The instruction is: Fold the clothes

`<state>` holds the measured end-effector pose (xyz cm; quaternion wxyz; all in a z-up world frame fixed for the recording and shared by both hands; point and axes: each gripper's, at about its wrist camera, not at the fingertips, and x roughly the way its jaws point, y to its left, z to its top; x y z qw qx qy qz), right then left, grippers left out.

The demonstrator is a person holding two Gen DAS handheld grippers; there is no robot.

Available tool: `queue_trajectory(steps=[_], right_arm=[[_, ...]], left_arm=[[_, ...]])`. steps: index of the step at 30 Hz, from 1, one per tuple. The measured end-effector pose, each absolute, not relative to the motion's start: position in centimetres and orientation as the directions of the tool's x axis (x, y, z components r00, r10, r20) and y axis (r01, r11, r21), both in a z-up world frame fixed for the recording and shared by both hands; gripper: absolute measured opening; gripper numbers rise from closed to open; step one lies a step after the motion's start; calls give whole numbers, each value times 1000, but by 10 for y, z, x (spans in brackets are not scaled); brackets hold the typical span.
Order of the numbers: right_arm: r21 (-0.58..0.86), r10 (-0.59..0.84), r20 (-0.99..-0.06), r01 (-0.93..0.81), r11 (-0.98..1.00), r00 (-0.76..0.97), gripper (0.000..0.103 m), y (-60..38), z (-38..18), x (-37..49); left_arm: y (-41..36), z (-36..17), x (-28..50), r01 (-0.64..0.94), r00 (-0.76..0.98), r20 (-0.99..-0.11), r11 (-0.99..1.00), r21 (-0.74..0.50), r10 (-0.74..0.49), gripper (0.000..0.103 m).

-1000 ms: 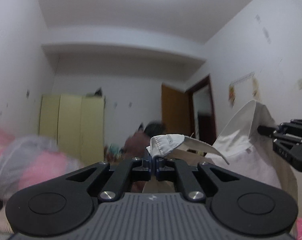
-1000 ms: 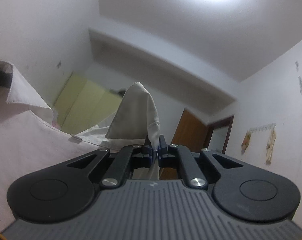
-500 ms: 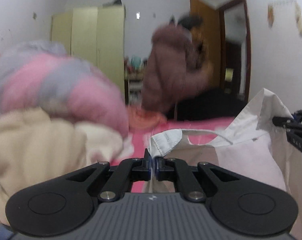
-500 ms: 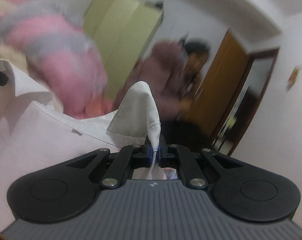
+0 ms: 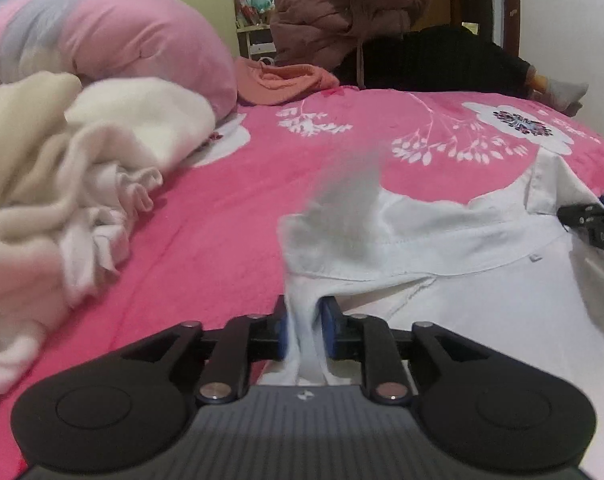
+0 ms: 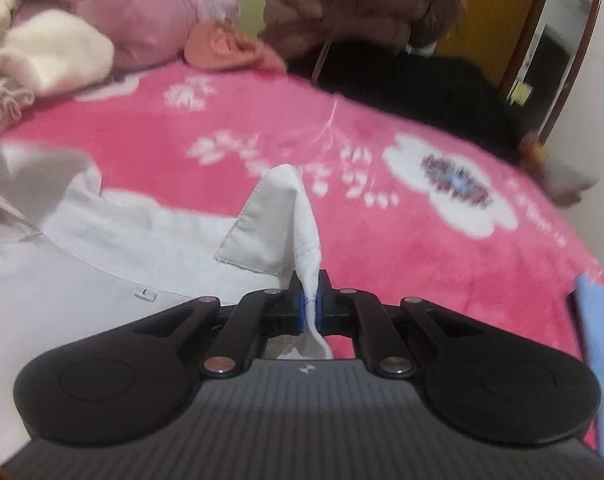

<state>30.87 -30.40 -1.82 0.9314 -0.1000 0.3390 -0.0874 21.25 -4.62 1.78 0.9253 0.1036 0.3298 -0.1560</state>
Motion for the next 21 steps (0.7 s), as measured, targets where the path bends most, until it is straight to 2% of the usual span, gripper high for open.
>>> queue_trajectory(steps=[1, 2, 3, 4, 5, 6, 7, 9, 12, 15, 18, 21], right_arm=[[-241, -225, -623, 90, 966, 749, 5, -308, -21, 308], [-231, -215, -626, 86, 969, 749, 6, -309, -22, 311], [-217, -203, -628, 82, 973, 751, 6, -313, -17, 306], [-202, -188, -635, 74, 977, 749, 7, -317, -12, 298], [-186, -169, -645, 62, 981, 745, 9, -319, -10, 295], [-168, -149, -656, 50, 985, 739, 18, -320, -6, 291], [-146, -130, -664, 43, 988, 736, 40, -321, -1, 286], [-94, -95, -669, 43, 995, 737, 65, -324, 13, 274], [-23, -54, -669, 51, 998, 741, 72, -337, 34, 245], [57, -12, -682, 69, 996, 731, 77, -350, 54, 216], [158, 61, -677, 64, 985, 733, 78, -362, 78, 172], [239, 150, -662, 17, 971, 734, 79, -362, 104, 112]], left_arm=[[-49, 15, 223, 361, 732, -642, 929, 85, -226, 28], [-52, 12, 234, 364, 731, -642, 928, 81, -231, 40], [-52, 14, 242, 369, 727, -641, 927, 64, -245, 48], [-52, 16, 249, 373, 723, -640, 927, 47, -259, 62], [-52, 18, 257, 377, 719, -639, 926, 29, -273, 68], [-52, 20, 264, 381, 715, -637, 924, 12, -287, 68], [-47, 28, 257, 380, 723, -626, 925, 9, -291, 72], [-45, 35, 268, 376, 730, -616, 927, 1, -295, 79], [-39, 47, 288, 370, 725, -618, 929, -22, -303, 82], [-19, 74, 268, 379, 721, -618, 925, -27, -313, 82], [11, 107, 223, 392, 738, -597, 920, 0, -315, 84], [46, 141, 168, 405, 764, -562, 913, 37, -316, 91]])
